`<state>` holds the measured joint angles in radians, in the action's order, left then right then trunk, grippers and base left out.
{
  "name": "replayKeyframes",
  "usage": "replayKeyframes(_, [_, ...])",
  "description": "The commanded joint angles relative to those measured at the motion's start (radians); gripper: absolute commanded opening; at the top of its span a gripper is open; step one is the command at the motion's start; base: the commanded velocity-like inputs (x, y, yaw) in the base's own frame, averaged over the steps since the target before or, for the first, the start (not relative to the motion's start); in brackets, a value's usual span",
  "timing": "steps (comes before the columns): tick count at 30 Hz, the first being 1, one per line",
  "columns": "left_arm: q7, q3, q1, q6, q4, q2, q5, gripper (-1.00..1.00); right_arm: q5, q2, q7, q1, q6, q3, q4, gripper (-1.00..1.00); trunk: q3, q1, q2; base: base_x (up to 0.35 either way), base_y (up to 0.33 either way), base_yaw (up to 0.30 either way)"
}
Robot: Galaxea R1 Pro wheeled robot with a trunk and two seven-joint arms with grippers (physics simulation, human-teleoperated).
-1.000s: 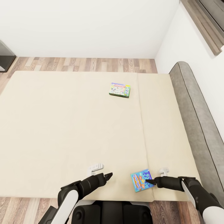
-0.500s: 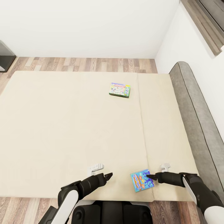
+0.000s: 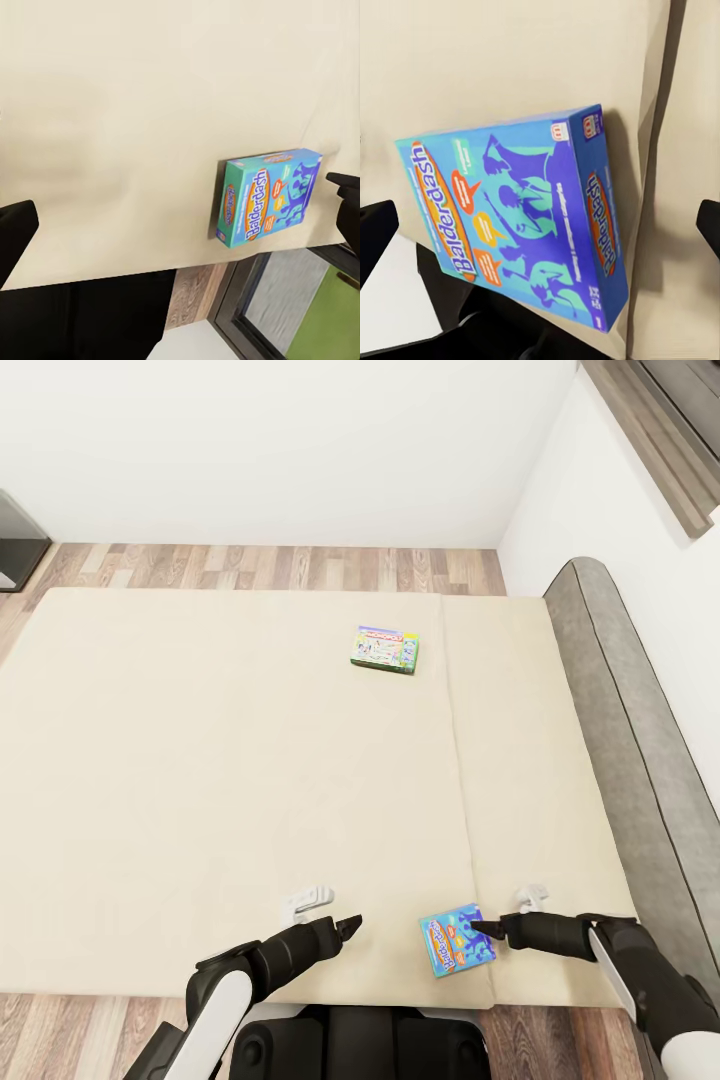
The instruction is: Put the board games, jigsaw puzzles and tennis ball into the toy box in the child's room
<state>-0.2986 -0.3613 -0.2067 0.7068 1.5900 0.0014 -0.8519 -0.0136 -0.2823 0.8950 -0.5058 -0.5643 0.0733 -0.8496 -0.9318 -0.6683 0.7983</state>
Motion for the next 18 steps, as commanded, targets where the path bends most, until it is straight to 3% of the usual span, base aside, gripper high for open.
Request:
replayKeyframes(1, [-0.010, -0.001, 0.000, 0.002, 0.001, 0.000, -0.010, 1.00, -0.001, 0.000, 0.003, 0.002, -0.013, 0.002, -0.006, 1.00, -0.001, 0.000, 0.001, 0.000, 0.000, 0.000])
replayKeyframes(18, [-0.010, 0.000, 0.000, 0.002, 0.001, 0.000, -0.011, 1.00, 0.003, 0.005, 0.003, 0.026, -0.039, 0.000, -0.027, 1.00, -0.001, 0.000, 0.001, 0.000, 0.000, 0.000])
